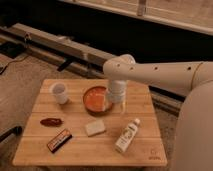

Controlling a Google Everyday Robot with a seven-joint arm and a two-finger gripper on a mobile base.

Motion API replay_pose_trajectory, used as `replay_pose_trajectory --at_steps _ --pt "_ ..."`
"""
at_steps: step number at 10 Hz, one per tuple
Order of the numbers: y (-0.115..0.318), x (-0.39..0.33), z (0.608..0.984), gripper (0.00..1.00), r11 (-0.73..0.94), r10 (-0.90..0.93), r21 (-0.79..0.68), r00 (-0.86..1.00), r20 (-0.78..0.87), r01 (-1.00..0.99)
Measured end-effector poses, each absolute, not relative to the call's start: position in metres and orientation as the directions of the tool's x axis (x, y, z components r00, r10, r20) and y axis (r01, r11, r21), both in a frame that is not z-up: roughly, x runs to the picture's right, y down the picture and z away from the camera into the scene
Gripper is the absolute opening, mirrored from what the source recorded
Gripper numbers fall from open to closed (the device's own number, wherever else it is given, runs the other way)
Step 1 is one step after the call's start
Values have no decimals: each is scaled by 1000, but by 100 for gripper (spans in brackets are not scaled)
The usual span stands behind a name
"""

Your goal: Place the eraser on the white sponge

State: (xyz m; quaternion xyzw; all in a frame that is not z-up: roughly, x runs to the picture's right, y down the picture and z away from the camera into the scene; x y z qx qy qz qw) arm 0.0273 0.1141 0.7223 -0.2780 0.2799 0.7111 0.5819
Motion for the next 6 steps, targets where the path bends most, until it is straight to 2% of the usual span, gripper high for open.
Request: replay_pose_trajectory --at_steps 2,6 --pt "128 -5 707 65 -68 694 8 -53 -718 -998" --pt "182 -85 662 65 89 693 -144 165 -702 -986"
